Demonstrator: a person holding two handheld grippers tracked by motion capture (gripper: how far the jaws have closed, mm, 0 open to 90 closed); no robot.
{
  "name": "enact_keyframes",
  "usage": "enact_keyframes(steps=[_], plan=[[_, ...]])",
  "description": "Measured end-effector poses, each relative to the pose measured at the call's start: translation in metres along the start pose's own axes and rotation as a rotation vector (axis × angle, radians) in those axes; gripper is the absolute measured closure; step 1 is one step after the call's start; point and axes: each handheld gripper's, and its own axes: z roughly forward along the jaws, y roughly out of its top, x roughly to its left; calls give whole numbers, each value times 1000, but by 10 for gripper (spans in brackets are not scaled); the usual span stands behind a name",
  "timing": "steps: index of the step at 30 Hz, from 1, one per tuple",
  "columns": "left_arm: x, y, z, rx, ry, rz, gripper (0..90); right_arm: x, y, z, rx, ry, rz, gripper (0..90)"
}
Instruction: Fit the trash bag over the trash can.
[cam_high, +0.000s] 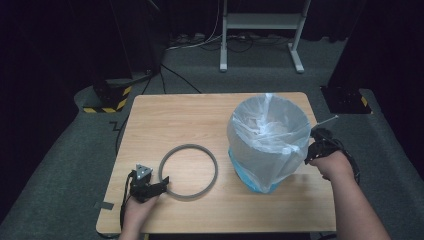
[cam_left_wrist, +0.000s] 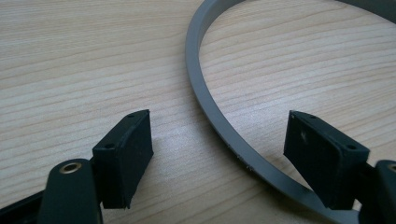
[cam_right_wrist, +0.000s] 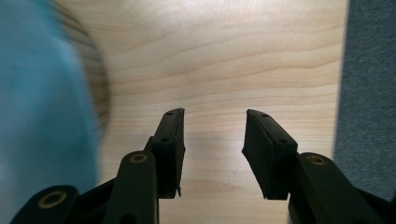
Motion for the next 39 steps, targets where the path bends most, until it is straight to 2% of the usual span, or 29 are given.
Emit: enact_keyframes(steps=[1, 2, 5, 7, 8, 9, 12, 13, 14, 15, 16, 17, 18, 19, 20, 21, 24, 26, 27, 29, 31, 32, 35, 36, 39], plan=[[0, 0, 0, -2, 0, -3, 237, 0, 0, 0, 0, 0, 0, 574], [0, 0, 0, -1, 0, -4, 237, -2, -5, 14, -4, -1, -11, 554], [-1, 0, 1, -1, 0, -4, 237, -2, -12, 29, -14, 7, -7, 540], [-1, 0, 0, 1, 1, -1, 237, -1, -15, 33, -14, 4, -14, 532], [-1, 0, 1, 0, 3, 1, 236, 0, -20, 41, -39, 2, -30, 516], [-1, 0, 1, 0, 3, 1, 237, 0, -20, 41, -39, 2, -30, 516], [-2, 0, 1, 2, 10, 6, 238, 6, -35, 50, -131, 10, -58, 451], [-2, 0, 1, 2, 10, 6, 238, 6, -35, 50, -131, 10, -58, 451], [-3, 0, 1, 5, 11, 10, 238, 7, -42, 51, -187, 6, -83, 445], [-4, 0, 1, 7, 16, 16, 236, 7, -57, 54, -301, 9, -89, 442], [-4, 0, 1, 7, 16, 16, 235, 7, -57, 54, -301, 9, -89, 442], [-5, 0, 2, 8, 22, 22, 233, 5, -68, 58, -395, 17, -114, 417], [-6, 0, 2, 7, 25, 23, 231, 4, -72, 61, -444, 26, -115, 400], [-6, 0, 2, 7, 25, 23, 229, 4, -72, 61, -444, 26, -115, 400], [-6, 1, 2, 10, 28, 24, 228, 3, -77, 66, -525, 41, -130, 441], [-6, 1, 2, 10, 28, 24, 226, 3, -76, 66, -545, 49, -130, 448], [-8, 1, 4, 14, 44, 25, 221, 3, -71, 68, -673, 78, -118, 466], [-7, 1, 3, 11, 51, 17, 224, 3, -63, 68, -744, 132, -91, 474], [-7, 1, 3, 11, 51, 17, 231, 3, -63, 68, -744, 132, -91, 474], [-6, 1, 3, 10, 57, 9, 233, 7, -54, 68, -818, 178, -93, 485], [-7, 1, 3, 10, 58, 10, 233, 9, -53, 67, -835, 180, -106, 490], [-7, 1, 3, 12, 58, 11, 232, 13, -49, 68, -856, 222, -128, 516], [-7, 1, 3, 11, 62, 8, 233, 15, -49, 69, -877, 238, -126, 535], [-7, 1, 3, 11, 62, 9, 232, 15, -49, 72, -871, 275, -110, 537], [-6, 0, 2, 10, 58, 6, 230, 16, -52, 73, -878, 299, -108, 582]])
